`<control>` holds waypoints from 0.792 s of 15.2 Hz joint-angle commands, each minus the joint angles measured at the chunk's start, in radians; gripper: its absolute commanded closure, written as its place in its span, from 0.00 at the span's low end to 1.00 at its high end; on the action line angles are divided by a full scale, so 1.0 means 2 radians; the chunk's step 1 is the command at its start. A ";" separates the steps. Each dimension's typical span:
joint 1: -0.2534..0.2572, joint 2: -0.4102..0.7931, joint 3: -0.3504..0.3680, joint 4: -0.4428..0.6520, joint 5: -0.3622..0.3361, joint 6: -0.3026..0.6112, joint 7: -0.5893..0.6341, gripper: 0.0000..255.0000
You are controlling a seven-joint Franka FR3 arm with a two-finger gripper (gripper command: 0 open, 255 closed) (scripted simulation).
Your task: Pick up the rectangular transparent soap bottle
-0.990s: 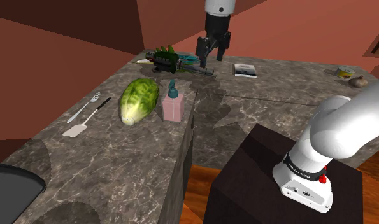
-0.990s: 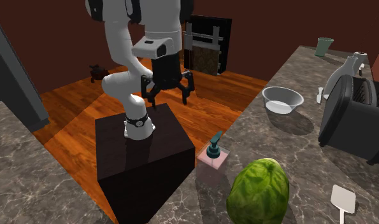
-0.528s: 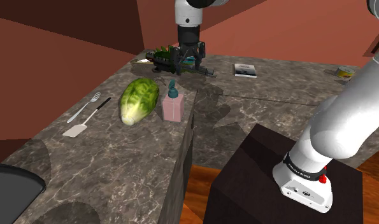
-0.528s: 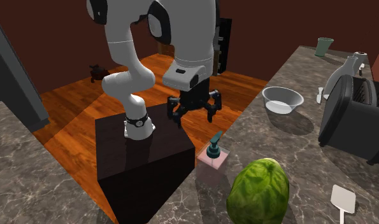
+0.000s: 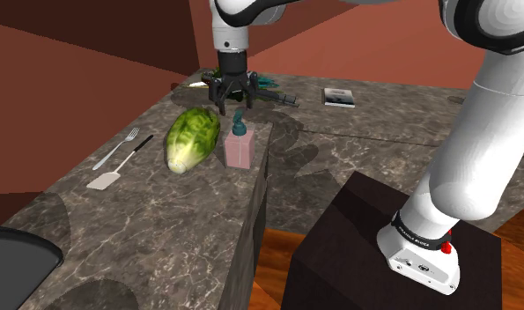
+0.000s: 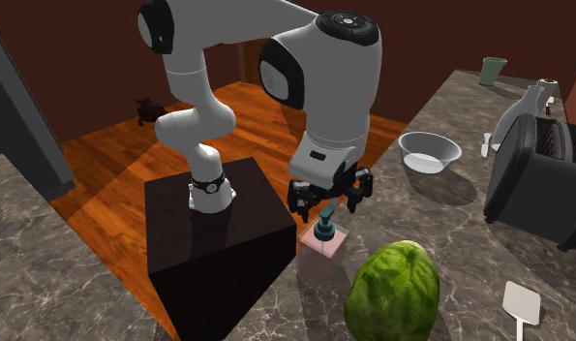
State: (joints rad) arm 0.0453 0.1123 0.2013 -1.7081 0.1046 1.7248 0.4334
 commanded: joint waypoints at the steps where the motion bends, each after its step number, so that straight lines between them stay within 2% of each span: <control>1: 0.000 0.002 0.000 -0.009 0.000 0.011 -0.001 0.00; 6: 0.000 0.005 0.000 -0.030 0.000 0.034 -0.003 0.00; 7: 0.000 0.005 0.000 -0.030 0.000 0.034 -0.003 1.00; 12: 0.000 0.004 0.000 -0.032 0.001 0.035 -0.004 1.00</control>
State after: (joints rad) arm 0.0451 0.1207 0.2008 -1.7694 0.1056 1.7952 0.4259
